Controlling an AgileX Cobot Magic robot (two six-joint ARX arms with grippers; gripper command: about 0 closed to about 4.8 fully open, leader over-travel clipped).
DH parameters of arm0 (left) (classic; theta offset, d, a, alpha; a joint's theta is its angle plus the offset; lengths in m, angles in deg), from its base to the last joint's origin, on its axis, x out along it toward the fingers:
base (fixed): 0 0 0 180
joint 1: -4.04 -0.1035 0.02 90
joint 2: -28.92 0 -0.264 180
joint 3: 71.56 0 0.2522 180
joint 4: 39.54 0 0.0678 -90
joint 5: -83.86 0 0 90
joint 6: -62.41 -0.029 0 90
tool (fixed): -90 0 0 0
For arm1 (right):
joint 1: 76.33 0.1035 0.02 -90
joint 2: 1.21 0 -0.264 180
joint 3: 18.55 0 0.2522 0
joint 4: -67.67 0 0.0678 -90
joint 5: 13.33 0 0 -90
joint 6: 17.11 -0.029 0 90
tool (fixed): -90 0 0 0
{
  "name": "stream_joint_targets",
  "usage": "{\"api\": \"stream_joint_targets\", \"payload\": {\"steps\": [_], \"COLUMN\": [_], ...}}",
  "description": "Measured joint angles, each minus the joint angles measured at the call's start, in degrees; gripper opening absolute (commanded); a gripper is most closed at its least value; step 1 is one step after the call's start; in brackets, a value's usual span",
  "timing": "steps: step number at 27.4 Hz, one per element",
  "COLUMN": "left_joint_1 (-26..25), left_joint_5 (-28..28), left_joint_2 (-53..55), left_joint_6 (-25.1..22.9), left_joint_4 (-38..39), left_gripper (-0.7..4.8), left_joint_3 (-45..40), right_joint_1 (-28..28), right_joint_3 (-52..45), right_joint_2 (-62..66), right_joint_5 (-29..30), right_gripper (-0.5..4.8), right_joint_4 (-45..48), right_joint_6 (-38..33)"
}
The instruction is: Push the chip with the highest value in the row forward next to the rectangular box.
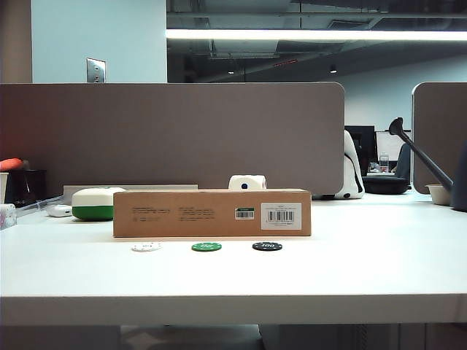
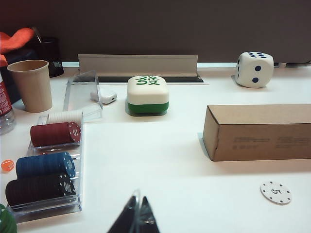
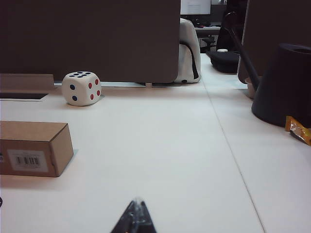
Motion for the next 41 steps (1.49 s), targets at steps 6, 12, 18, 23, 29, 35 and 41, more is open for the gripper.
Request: {"api": "stream_joint_targets", "payload": {"steps": [6,12,18,23,29,35,41], "left_joint_1": [0.00,0.00,1.07,10.49,25.31,34.64,35.47], "left_joint_5": [0.00,0.00,-0.11,0.04,-0.02,0.42,0.39], "left_joint_2": [0.00,0.00,0.00,0.22,0.28,5.07,23.54], "left_joint_6": [0.00,0.00,0.00,0.00,0.02,0.00,0.00], "left_joint_4": [0.00,0.85,8.79,11.13,10.43,11.23,12.39], "left_gripper": [-0.05,-0.05,-0.05,-0.05,-0.05,-0.05,-0.05], "left_joint_3": [0.00,0.02,0.13,1.90,6.27,6.43,9.99], "right_joint_1": [0.00,0.00,0.00,0.00,0.00,0.02,0.02], "right_joint_3": [0.00,0.00,0.00,0.00,0.00,0.00,0.00], "right_joint_2": [0.00,0.00,0.00,0.00,0.00,0.00,0.00], "right_joint_5": [0.00,0.02,0.02,0.02,0.09,0.28,0.28], "right_gripper": [0.00,0.00,0.00,0.00,0.00,0.00,0.00], "right_joint_4": [0.02,0.02,0.26,0.26,0.26,0.26,0.22], "right_joint_6": [0.00,0.00,0.00,0.00,0.00,-1.95,-2.67]}}
